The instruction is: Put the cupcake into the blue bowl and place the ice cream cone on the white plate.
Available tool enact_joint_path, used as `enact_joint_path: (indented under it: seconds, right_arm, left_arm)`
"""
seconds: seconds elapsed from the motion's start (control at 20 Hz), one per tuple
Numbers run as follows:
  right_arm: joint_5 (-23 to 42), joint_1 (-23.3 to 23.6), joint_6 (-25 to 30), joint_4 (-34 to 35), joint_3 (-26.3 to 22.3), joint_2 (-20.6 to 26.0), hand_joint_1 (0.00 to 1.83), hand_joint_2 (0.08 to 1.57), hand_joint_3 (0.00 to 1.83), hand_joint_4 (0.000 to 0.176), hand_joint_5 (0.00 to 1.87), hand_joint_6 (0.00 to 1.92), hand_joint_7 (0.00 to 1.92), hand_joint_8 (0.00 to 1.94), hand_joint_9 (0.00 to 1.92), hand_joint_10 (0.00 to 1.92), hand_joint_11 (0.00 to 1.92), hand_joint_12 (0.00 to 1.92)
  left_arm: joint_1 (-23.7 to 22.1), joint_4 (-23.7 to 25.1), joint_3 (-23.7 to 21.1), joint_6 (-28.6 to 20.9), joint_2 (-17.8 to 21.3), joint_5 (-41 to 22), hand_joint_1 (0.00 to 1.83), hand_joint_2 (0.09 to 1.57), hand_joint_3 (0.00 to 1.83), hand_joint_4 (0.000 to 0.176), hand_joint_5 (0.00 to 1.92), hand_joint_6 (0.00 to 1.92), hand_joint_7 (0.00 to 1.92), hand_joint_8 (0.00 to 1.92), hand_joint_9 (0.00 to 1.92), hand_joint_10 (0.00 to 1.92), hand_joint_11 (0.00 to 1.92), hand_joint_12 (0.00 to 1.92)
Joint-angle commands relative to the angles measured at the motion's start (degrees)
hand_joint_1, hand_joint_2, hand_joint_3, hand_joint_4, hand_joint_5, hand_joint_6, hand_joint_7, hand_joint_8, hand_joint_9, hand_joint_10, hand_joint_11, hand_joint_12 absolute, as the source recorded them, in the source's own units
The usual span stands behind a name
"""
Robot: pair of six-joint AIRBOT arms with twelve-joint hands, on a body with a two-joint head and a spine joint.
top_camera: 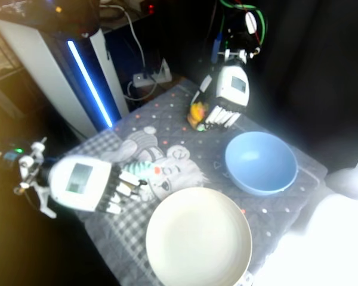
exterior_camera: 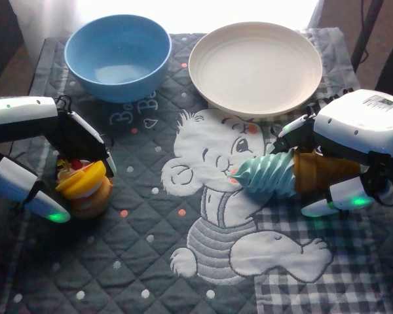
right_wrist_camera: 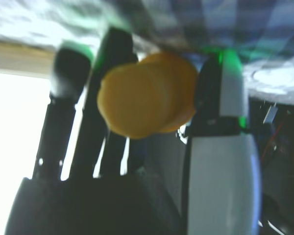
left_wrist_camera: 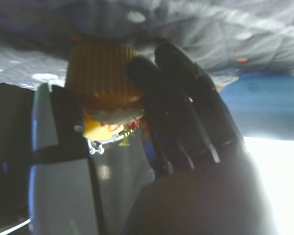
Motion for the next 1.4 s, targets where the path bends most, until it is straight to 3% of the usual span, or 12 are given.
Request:
enact_joint_path:
  seconds: [0.0, 0.15, 0.35, 0.45, 0.6, 0.7, 0.75, 0.9, 0.95, 1.05, 1.15, 1.35]
  right_arm:
    - [5.67, 0.2, -0.1, 0.49, 0.35, -0.18, 1.29, 1.04, 0.0, 0.0, 1.07, 0.64, 1.3, 0.62, 1.43, 0.52, 1.17, 1.26]
    - [8.75, 0.41, -0.1, 1.21, 0.31, 0.24, 1.29, 1.04, 0.0, 0.0, 1.09, 0.59, 1.26, 0.7, 1.43, 0.36, 1.09, 1.21]
    - [14.2, 2.52, -0.12, 1.81, -0.35, 2.0, 1.28, 1.06, 0.0, 0.0, 1.0, 0.79, 1.21, 0.75, 1.35, 0.3, 0.91, 1.36]
    - [16.8, 4.18, -1.2, 1.7, -1.38, 3.0, 1.27, 1.07, 0.0, 0.0, 1.0, 0.79, 1.16, 0.87, 1.2, 0.66, 0.83, 1.56]
    - [20.11, 6.63, -3.67, 1.7, -3.04, 4.32, 1.29, 1.05, 0.0, 0.0, 1.06, 0.62, 1.22, 0.81, 1.33, 0.78, 1.09, 1.46]
    - [21.73, 7.85, -4.85, 1.77, -3.21, 4.45, 1.18, 1.08, 0.0, 0.0, 1.07, 0.81, 1.37, 0.3, 1.33, 0.76, 1.08, 1.47]
    - [21.98, 8.33, -5.59, 1.89, -3.21, 4.46, 1.18, 1.07, 0.0, 0.0, 1.07, 0.81, 1.41, 0.25, 1.3, 0.9, 1.08, 1.54]
    - [22.01, 10.87, -8.62, 2.93, -2.75, 4.42, 1.18, 1.08, 0.0, 0.0, 1.06, 0.84, 1.34, 0.57, 1.22, 1.25, 1.09, 1.69]
    - [22.01, 11.47, -8.93, 3.38, -2.35, 4.34, 1.18, 1.07, 0.0, 0.0, 1.08, 0.8, 1.33, 0.67, 1.25, 1.24, 1.12, 1.68]
    - [21.58, 12.81, -9.29, 4.58, -1.0, 3.69, 1.18, 1.07, 0.0, 0.0, 1.08, 0.79, 1.35, 0.44, 1.29, 0.98, 1.13, 1.5]
    - [18.6, 15.83, -10.31, 4.63, 0.68, 2.36, 1.28, 1.08, 0.0, 0.0, 0.99, 0.7, 1.16, 0.93, 1.3, 0.89, 1.14, 1.4]
    - [10.78, 21.58, -12.15, 4.6, 5.43, -2.02, 1.18, 1.08, 0.0, 0.0, 1.06, 0.84, 1.34, 0.56, 1.33, 1.06, 1.22, 1.5]
  left_arm:
    - [-0.39, -2.4, 0.33, -0.22, -0.39, -3.89, 1.4, 1.02, 0.0, 0.0, 1.14, 0.63, 1.26, 0.46, 1.05, 0.99, 0.77, 1.15]
    - [-0.8, -4.95, 0.4, 0.51, -0.15, -6.51, 1.4, 1.03, 0.0, 0.0, 1.13, 0.55, 1.25, 0.48, 1.08, 1.04, 0.83, 1.28]
    - [-3.23, -7.78, -0.19, 3.29, 1.6, -9.63, 1.39, 1.07, 0.0, 0.0, 0.99, 0.77, 1.13, 0.7, 1.03, 1.14, 0.8, 1.33]
    - [-4.29, -9.73, -1.02, 4.89, 2.77, -11.9, 1.39, 1.06, 0.0, 0.0, 1.0, 0.8, 1.14, 0.68, 1.04, 1.11, 0.81, 1.3]
    - [-6.25, -12.48, -2.57, 8.37, 4.99, -14.99, 1.4, 1.03, 0.0, 0.0, 1.09, 0.59, 1.18, 0.68, 1.1, 1.04, 0.88, 1.33]
    - [-8.17, -13.4, -3.48, 10.99, 6.26, -16.31, 1.39, 1.05, 0.0, 0.0, 1.02, 0.78, 1.16, 0.71, 1.06, 1.05, 0.84, 1.29]
    - [-9.15, -13.45, -3.5, 11.67, 6.39, -16.39, 1.4, 1.04, 0.0, 0.0, 1.01, 0.81, 1.18, 0.65, 1.1, 0.99, 0.9, 1.21]
    - [-13.12, -13.99, -2.05, 14.07, 5.81, -15.05, 1.4, 1.03, 0.0, 0.0, 1.02, 0.83, 1.27, 0.45, 1.15, 0.88, 0.94, 1.13]
    - [-14.37, -14.48, -1.08, 14.18, 5.16, -14.76, 1.4, 1.03, 0.0, 0.0, 1.02, 0.83, 1.25, 0.48, 1.15, 0.89, 0.95, 1.05]
    - [-16.53, -16.19, 0.18, 16.04, 4.08, -14.07, 1.4, 1.02, 0.0, 0.0, 1.03, 0.8, 1.28, 0.42, 1.18, 0.83, 1.01, 0.94]
    - [-19.04, -16.94, 1.28, 17.82, 3.3, -12.38, 1.4, 1.03, 0.0, 0.0, 1.05, 0.74, 1.24, 0.51, 1.15, 0.9, 0.94, 1.07]
    - [-22.44, -17.04, 5.34, 18.32, 0.41, -6.7, 1.4, 1.04, 0.0, 0.0, 0.98, 0.91, 1.19, 0.54, 1.14, 0.86, 0.99, 0.94]
